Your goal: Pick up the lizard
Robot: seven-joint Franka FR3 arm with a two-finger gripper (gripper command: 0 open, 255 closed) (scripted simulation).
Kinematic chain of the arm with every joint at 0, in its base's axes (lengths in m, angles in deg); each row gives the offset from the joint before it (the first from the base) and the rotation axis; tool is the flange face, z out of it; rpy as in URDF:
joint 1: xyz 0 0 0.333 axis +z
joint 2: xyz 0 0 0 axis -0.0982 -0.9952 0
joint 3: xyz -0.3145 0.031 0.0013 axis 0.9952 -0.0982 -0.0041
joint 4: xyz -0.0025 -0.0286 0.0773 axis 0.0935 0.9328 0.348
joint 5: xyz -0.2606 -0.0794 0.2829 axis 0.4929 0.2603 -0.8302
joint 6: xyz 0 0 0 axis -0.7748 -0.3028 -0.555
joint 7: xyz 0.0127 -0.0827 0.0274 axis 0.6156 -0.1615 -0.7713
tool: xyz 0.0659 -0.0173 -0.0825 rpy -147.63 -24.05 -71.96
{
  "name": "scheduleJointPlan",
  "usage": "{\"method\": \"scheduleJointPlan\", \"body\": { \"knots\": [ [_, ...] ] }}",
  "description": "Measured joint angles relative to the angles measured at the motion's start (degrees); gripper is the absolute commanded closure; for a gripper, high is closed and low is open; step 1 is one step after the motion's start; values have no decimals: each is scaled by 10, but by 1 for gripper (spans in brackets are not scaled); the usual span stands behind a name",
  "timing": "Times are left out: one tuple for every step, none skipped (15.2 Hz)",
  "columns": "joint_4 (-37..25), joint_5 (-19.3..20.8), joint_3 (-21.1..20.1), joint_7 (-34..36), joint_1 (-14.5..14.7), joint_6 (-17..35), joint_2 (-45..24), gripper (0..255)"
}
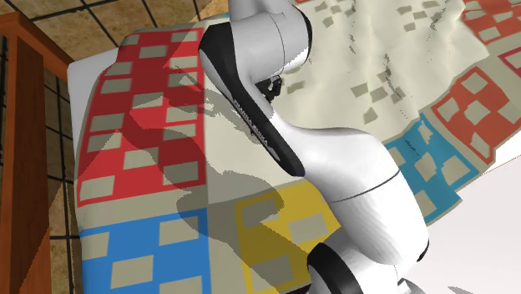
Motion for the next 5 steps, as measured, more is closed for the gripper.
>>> {"method": "scheduleJointPlan", "body": {
  "knots": [
    [-23,2,0,0,3,-13,-10,255],
    [-47,4,1,0,5,-27,-20,255],
    [-70,6,1,-1,8,-41,-29,255],
    [-111,10,2,1,15,-64,-47,255],
    [-137,13,3,1,20,-78,-59,255]
  ]
}}
